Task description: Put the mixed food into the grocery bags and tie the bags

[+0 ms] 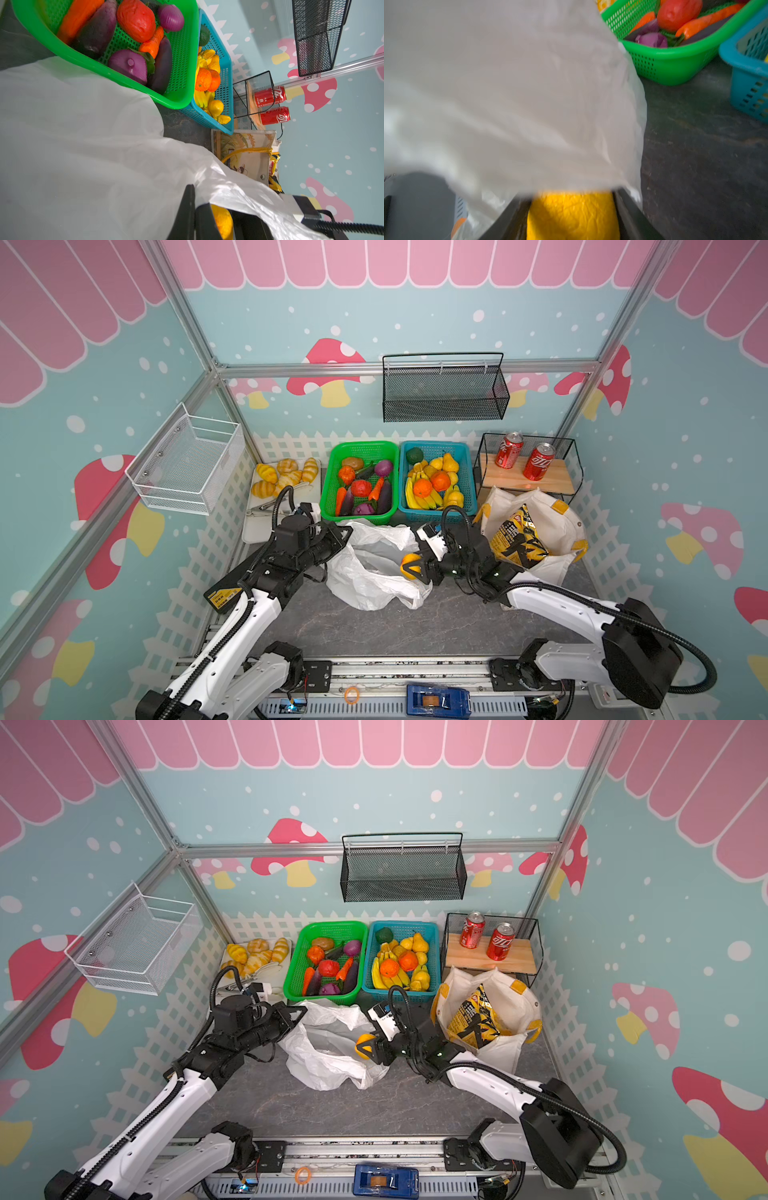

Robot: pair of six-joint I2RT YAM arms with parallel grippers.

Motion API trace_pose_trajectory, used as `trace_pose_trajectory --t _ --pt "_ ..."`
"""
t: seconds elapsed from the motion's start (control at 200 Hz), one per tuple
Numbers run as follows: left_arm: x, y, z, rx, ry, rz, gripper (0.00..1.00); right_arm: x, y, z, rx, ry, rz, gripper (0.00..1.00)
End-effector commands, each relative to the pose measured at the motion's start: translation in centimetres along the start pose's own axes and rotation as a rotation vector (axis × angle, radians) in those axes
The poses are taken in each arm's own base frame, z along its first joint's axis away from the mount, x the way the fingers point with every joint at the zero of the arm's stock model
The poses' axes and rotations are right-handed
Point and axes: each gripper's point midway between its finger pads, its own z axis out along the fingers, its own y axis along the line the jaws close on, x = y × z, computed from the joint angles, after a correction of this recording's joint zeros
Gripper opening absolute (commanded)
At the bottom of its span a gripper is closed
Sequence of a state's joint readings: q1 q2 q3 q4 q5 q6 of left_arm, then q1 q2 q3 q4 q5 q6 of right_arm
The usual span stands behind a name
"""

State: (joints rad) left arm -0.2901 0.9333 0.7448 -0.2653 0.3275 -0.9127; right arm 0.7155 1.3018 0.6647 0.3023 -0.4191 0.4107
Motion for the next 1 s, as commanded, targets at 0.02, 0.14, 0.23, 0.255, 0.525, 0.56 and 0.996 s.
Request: trace_pose_trajectory --t 0.02,0.14,0.23,0.255,0.525,0.56,0.996 --pt "1.1 -3.5 -0.2 0.118 0.062 0.001 0.00 -5.5 0.5 0.7 -0.003 -0.272 0.035 0.31" --pt "2.2 -5.6 -0.1 0.187 0.077 -0.011 0.00 -6.2 -1.2 2.5 0.117 -0.282 0.156 0.31" --pt "3.2 -6.8 0.3 0.227 0.104 -0.023 0.00 -5.6 -2.1 4.3 0.182 -0.243 0.232 0.33" --pt "3.3 -6.9 0.4 0.237 0.109 -0.033 0.00 -5.3 -2.2 4.7 0.186 -0.231 0.253 0.35" --pt "2.8 -6.2 1.8 0.244 0.121 -0.052 0.00 -2.9 -1.1 7.6 0.085 -0.085 0.245 0.54" --pt "2.8 -6.3 1.9 0.249 0.128 -0.053 0.00 -2.2 -1.5 7.6 0.102 -0.061 0.242 0.57" --pt "-0.5 -3.2 1.2 0.207 0.052 -0.098 0.00 -2.7 -0.1 2.6 0.031 0.044 0.035 0.83"
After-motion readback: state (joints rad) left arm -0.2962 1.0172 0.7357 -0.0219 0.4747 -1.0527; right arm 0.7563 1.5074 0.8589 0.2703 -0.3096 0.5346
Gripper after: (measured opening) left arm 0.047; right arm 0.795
